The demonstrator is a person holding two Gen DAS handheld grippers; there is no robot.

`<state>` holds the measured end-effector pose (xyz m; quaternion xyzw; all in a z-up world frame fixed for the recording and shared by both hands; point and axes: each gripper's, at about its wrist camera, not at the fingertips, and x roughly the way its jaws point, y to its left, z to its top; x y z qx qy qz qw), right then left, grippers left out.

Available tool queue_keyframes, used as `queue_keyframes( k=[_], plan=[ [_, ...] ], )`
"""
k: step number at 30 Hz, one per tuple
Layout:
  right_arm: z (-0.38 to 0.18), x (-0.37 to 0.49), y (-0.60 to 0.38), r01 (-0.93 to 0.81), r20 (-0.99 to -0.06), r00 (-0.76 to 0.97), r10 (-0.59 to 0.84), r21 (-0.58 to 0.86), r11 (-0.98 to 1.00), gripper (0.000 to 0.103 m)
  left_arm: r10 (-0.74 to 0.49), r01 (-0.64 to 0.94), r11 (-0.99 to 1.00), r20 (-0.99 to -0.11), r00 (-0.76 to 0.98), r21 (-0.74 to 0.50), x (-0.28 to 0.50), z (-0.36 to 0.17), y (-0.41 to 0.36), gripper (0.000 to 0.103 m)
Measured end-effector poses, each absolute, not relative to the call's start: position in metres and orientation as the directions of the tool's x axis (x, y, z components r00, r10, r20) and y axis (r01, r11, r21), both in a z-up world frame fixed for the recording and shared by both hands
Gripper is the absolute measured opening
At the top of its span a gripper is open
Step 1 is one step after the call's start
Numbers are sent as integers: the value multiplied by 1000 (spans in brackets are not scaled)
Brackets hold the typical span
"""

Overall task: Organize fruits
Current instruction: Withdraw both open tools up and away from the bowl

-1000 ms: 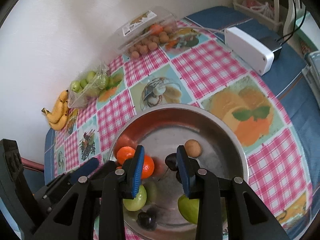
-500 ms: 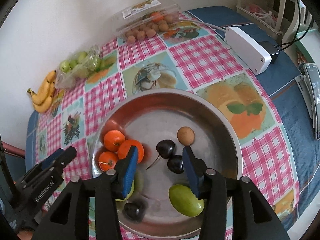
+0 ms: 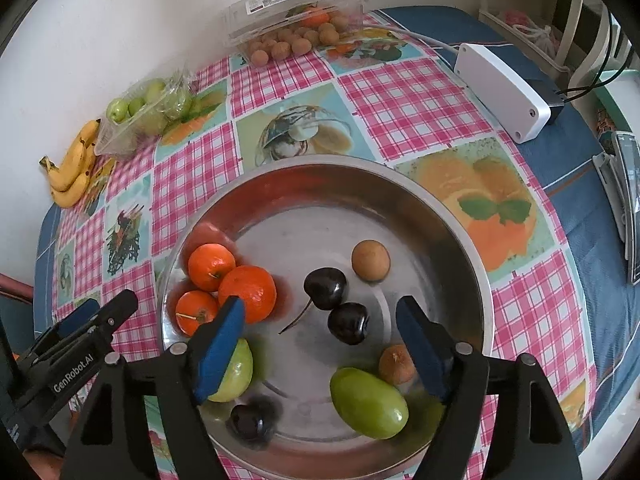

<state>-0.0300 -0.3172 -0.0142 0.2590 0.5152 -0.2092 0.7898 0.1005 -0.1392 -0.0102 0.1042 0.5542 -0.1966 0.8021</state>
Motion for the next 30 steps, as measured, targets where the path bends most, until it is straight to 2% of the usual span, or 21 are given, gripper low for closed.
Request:
queue_keyframes(
  k=[2, 4, 5, 8, 15, 17, 30],
  plan=[
    [-15, -30, -317, 597, -923, 379, -61, 193, 779, 80, -197, 421, 906, -931, 307, -53, 102, -12, -137, 77],
    [-17, -30, -318, 597, -925, 375, -58, 193, 778, 85, -188, 409, 911, -932, 308, -49, 104, -14, -134, 79],
    [-17, -30, -317, 596, -925, 375, -58, 193, 779, 89, -184, 404, 913, -933, 310, -46, 105, -14, -134, 86],
    [-17, -29, -316, 590, -923, 381, -55, 196, 783, 90, -164, 390, 921, -930, 329, -25, 106, -15, -131, 102],
    [-18, -27, -316, 583, -923, 381, -60, 190, 790, 92, -126, 381, 924, -922, 366, 24, 108, -16, -128, 103],
    [-18, -27, -316, 587, -924, 379, -60, 189, 787, 103, -126, 382, 924, -924, 362, 24, 108, -16, -128, 103],
    [-16, -27, -316, 590, -922, 381, -66, 188, 785, 103, -143, 382, 924, -915, 377, 13, 106, -12, -124, 103]
  ],
)
